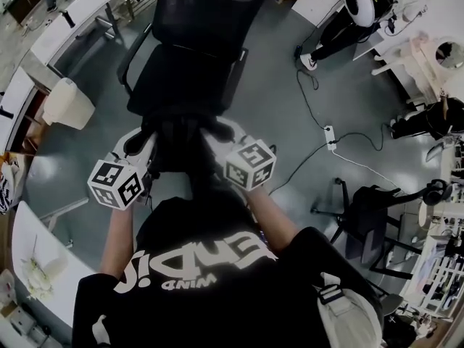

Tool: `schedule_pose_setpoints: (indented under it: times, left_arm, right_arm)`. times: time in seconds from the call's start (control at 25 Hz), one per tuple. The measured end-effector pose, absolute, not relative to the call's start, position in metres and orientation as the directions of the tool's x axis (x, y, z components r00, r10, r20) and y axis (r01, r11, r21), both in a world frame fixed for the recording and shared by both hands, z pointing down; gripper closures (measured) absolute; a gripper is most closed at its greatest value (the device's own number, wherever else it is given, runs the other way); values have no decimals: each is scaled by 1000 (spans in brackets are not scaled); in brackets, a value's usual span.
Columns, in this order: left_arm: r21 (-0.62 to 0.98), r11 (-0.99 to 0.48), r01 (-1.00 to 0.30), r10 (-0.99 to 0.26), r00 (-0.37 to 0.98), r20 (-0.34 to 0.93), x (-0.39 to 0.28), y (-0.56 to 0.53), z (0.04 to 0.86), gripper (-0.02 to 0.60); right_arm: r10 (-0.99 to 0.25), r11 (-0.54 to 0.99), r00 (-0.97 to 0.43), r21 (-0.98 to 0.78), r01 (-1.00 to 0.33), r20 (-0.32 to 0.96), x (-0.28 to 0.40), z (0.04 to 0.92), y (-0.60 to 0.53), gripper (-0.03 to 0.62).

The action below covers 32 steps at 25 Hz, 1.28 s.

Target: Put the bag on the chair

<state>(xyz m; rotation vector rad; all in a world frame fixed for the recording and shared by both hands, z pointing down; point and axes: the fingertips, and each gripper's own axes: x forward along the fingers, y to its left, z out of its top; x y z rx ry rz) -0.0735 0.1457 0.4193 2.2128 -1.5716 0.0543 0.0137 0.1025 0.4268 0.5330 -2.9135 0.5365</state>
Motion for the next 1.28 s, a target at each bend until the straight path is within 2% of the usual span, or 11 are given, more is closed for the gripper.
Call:
schedule_pose_setpoints:
  times: [0.4, 0.72, 1.0, 1.28]
  left_arm:
    - [300, -212, -930, -918, 295, 266, -83, 20, 398, 537]
    - [310, -166, -936, -937, 248, 247, -108, -47, 388, 537]
    - [315, -214, -925, -924, 297, 243, -141, -99, 387, 537]
    - [322, -322, -890, -871, 412, 269, -158, -148, 399, 537]
  right_arm:
    - [-258, 895, -951, -327, -303, 172, 3, 406, -24, 551]
    - [-226, 900, -963, -346, -263, 144, -21, 397, -81, 551]
    - [-280, 881, -949, -355, -313, 142, -55, 397, -132, 551]
    - [-395, 835, -904, -348, -427, 160, -73, 407, -180, 551]
